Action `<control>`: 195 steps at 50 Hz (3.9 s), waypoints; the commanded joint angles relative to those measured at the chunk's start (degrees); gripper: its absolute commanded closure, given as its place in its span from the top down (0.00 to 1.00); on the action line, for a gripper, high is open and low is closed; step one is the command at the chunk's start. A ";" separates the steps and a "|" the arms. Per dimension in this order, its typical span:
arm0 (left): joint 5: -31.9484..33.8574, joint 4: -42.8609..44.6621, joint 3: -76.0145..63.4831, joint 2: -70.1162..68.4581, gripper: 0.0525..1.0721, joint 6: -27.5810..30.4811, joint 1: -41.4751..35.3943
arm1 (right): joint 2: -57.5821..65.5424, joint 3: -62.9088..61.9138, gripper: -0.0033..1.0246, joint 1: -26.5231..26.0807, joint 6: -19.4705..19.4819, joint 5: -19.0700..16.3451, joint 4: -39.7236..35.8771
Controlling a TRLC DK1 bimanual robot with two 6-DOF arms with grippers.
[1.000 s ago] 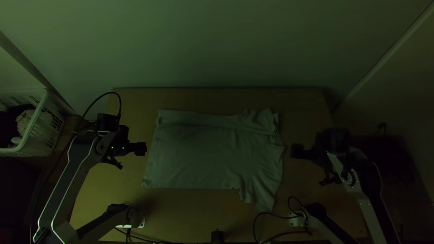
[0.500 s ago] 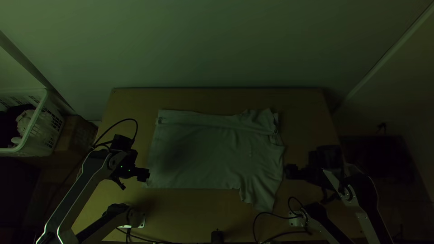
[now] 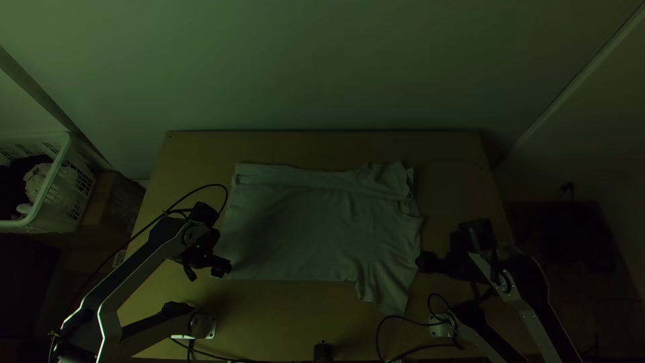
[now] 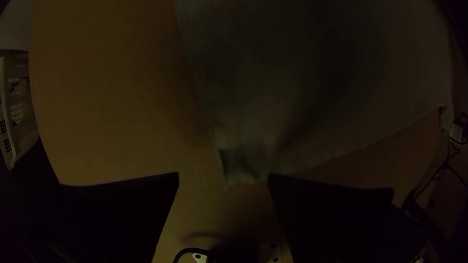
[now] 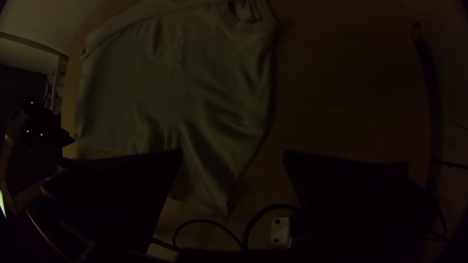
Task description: Fold the t-shirt
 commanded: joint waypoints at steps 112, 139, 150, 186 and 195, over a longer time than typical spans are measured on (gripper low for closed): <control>-1.66 3.89 2.24 10.89 0.03 1.92 -2.84 | 32.10 -10.42 0.03 17.68 2.55 2.38 18.10; 0.62 3.19 11.56 10.01 0.03 1.83 1.03 | 27.70 -1.46 0.03 12.23 -0.27 5.99 10.37; 0.71 3.19 17.27 11.42 0.03 3.68 4.45 | 27.44 1.79 0.03 7.04 -3.78 7.66 8.96; 0.71 3.19 40.38 24.51 0.03 4.47 7.18 | 43.87 21.48 0.03 -5.61 -11.95 10.47 10.89; 0.80 3.45 46.36 29.26 0.03 4.74 7.27 | 49.76 26.76 0.03 -7.90 -12.92 10.64 12.65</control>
